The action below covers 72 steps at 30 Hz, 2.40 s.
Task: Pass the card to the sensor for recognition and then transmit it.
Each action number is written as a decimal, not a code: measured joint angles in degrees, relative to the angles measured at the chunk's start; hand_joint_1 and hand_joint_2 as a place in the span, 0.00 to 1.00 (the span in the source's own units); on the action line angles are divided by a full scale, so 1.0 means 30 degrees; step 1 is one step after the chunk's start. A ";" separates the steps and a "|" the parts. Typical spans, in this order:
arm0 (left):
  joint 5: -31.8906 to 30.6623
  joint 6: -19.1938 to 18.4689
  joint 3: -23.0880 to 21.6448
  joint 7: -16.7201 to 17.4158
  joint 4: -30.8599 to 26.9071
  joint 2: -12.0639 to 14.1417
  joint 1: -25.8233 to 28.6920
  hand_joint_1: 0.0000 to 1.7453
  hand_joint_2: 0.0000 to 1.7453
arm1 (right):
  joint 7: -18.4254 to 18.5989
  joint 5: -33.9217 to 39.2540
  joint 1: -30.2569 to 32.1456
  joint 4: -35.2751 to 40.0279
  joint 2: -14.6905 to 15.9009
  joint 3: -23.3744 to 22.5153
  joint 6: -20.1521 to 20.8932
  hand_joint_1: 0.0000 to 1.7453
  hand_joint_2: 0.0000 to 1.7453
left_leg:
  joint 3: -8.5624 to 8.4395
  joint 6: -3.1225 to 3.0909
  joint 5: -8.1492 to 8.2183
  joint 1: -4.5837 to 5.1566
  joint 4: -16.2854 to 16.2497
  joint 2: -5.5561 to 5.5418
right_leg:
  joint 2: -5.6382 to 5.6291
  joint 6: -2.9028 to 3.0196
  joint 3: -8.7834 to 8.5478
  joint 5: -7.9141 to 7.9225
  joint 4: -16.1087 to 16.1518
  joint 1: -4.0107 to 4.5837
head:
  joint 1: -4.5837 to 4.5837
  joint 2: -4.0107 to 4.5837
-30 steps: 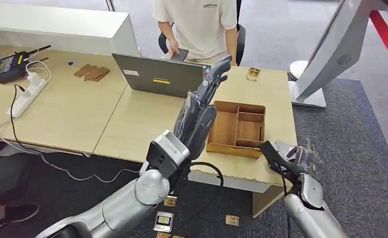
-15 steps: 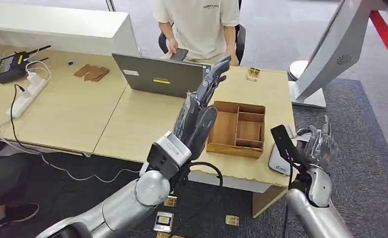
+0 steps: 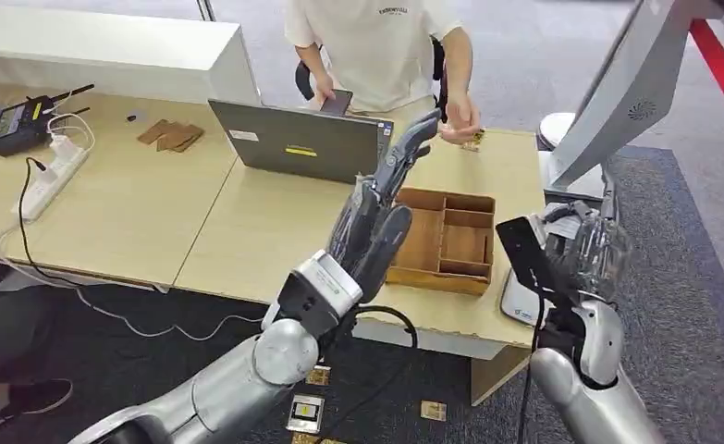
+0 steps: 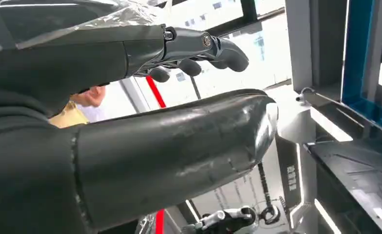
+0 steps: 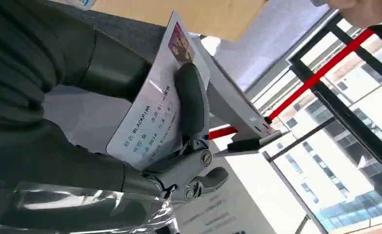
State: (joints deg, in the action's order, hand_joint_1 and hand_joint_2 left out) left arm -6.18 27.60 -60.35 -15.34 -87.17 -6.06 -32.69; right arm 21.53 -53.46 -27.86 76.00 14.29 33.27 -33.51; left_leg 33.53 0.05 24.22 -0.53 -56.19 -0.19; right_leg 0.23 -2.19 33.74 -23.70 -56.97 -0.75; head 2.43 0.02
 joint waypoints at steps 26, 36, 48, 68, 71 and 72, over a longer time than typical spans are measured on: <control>0.2324 -0.1151 -0.0517 -0.2455 0.1705 -0.1719 -0.0687 0.00 0.00 | -0.1376 0.2309 -0.8198 -1.0078 -0.2499 0.1392 0.3431 0.57 1.00 | 0.0011 0.0006 -0.0017 0.0000 0.0000 -0.0004 | 0.0008 0.0000 0.0003 0.0002 -0.0004 0.0000 | -0.0007 0.0000; 0.2287 -0.1151 -0.0648 -0.2382 0.1916 -0.1741 -0.0733 0.00 0.00 | -0.1201 0.2084 -0.8493 -1.1613 -0.3023 0.2142 0.3162 0.00 1.00 | 0.0011 0.0001 -0.0005 0.0000 0.0000 0.0000 | 0.0006 -0.0002 0.0007 0.0000 -0.0003 -0.0001 | -0.0007 0.0000; 0.1669 -0.0838 -0.0772 -0.1741 0.2011 -0.1719 -0.0692 0.00 0.00 | -0.1645 0.4283 -0.8429 -1.1433 -0.3082 0.2586 0.2018 0.00 1.00 | 0.0002 0.0006 -0.0016 0.0001 -0.0001 0.0001 | 0.0005 -0.0001 0.0007 0.0003 -0.0004 -0.0001 | -0.0007 0.0000; 0.0102 0.0226 -0.0176 0.0190 0.0970 -0.0684 -0.0198 0.00 0.00 | -0.0349 0.5980 -0.2561 -0.1583 -0.0709 0.2362 0.2258 0.00 1.00 | -0.0004 0.0002 -0.0007 0.0000 -0.0001 -0.0002 | 0.0005 -0.0001 0.0001 0.0000 -0.0002 -0.0002 | -0.0007 0.0000; 0.0102 0.0226 -0.0124 0.0190 0.0889 -0.0590 -0.0140 0.00 0.00 | -0.0407 0.6208 -0.2004 -0.0844 -0.0517 0.2265 0.2258 0.00 1.00 | -0.0005 0.0002 -0.0007 0.0000 -0.0001 -0.0002 | 0.0005 -0.0001 0.0000 0.0001 -0.0002 -0.0002 | 0.0000 0.0000; 0.0102 0.0226 -0.0110 0.0190 0.0881 -0.0568 -0.0134 0.00 0.00 | -0.0414 0.6243 -0.1907 -0.0694 -0.0481 0.2244 0.2251 0.00 1.00 | -0.0004 0.0002 -0.0007 0.0000 -0.0001 -0.0003 | 0.0005 -0.0001 0.0001 0.0001 -0.0002 -0.0002 | 0.0000 0.0000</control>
State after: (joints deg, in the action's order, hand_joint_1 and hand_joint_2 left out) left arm -5.88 28.28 -60.68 -14.78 -84.52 -7.76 -33.09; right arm 20.28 -34.73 -33.58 73.92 12.85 40.00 -26.75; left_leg 33.52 0.06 24.20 -0.53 -56.19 -0.19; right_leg 0.24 -2.19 33.74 -23.69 -56.98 -0.75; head 2.43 0.02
